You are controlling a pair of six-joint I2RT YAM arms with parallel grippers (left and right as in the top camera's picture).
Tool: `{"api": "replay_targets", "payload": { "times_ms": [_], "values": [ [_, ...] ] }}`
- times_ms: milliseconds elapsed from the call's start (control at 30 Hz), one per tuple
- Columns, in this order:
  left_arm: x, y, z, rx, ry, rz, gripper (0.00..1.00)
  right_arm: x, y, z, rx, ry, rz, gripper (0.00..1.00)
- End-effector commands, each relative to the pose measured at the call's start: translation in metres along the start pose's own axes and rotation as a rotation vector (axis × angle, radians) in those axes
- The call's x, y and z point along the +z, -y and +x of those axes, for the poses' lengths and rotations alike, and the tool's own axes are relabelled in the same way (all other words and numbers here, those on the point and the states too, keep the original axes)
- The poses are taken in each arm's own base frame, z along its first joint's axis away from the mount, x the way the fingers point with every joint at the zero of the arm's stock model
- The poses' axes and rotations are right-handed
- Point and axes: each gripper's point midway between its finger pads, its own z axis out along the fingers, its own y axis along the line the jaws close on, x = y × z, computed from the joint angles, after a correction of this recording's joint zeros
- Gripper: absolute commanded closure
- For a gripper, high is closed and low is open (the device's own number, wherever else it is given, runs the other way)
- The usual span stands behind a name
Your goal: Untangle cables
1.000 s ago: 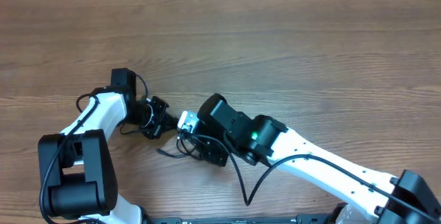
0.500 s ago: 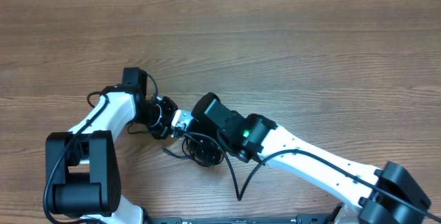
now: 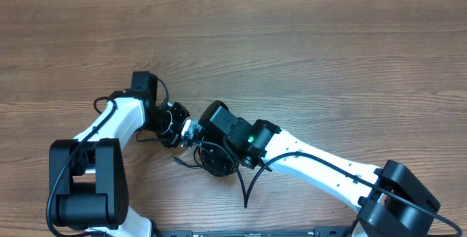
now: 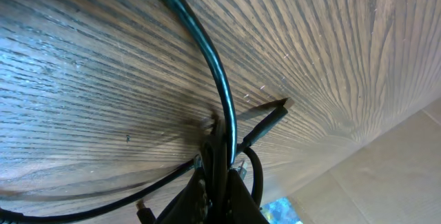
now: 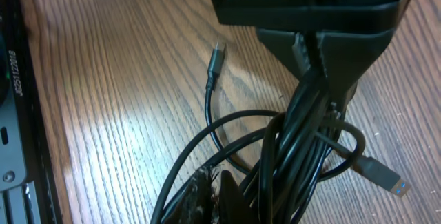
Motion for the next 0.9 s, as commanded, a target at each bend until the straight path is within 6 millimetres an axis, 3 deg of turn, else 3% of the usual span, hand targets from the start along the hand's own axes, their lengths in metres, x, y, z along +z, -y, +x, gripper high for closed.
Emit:
{"api": "replay_targets", "payload": {
  "times_ms": [0,133,333,467,567,633,767,833,867],
  "values": [
    [0.001,-0.002,-0.006,-0.010,0.025,-0.026,0.96,-0.004,0.002,-0.011,0.030,0.031,0.002,0.96],
    [0.000,-0.007,-0.011,-0.010,0.057,-0.057,0.95,-0.028,0.006,-0.023,0.137,0.075,0.015,0.96],
    [0.000,-0.010,-0.015,-0.044,0.079,-0.075,0.91,-0.103,-0.007,-0.050,0.134,0.249,-0.040,0.96],
    [0.000,-0.010,-0.014,-0.070,0.077,-0.072,0.92,-0.136,-0.008,-0.048,0.128,0.295,-0.001,0.96],
    [0.000,-0.008,-0.012,-0.067,0.066,-0.064,0.96,-0.128,0.002,-0.031,0.109,0.222,0.063,0.90],
    [0.001,-0.006,-0.010,-0.059,0.053,-0.055,0.96,-0.114,0.004,-0.021,0.119,0.179,0.057,0.72],
    [0.003,-0.005,-0.007,-0.014,0.046,-0.057,0.95,-0.084,0.013,-0.013,0.139,0.118,0.046,0.64],
    [0.003,-0.005,-0.007,-0.002,0.044,-0.059,0.93,-0.069,0.018,-0.012,0.145,0.099,0.043,0.67],
    [0.003,-0.005,-0.006,0.002,0.044,-0.059,0.92,-0.062,0.020,-0.011,0.148,0.090,0.043,0.90]
  ]
}}
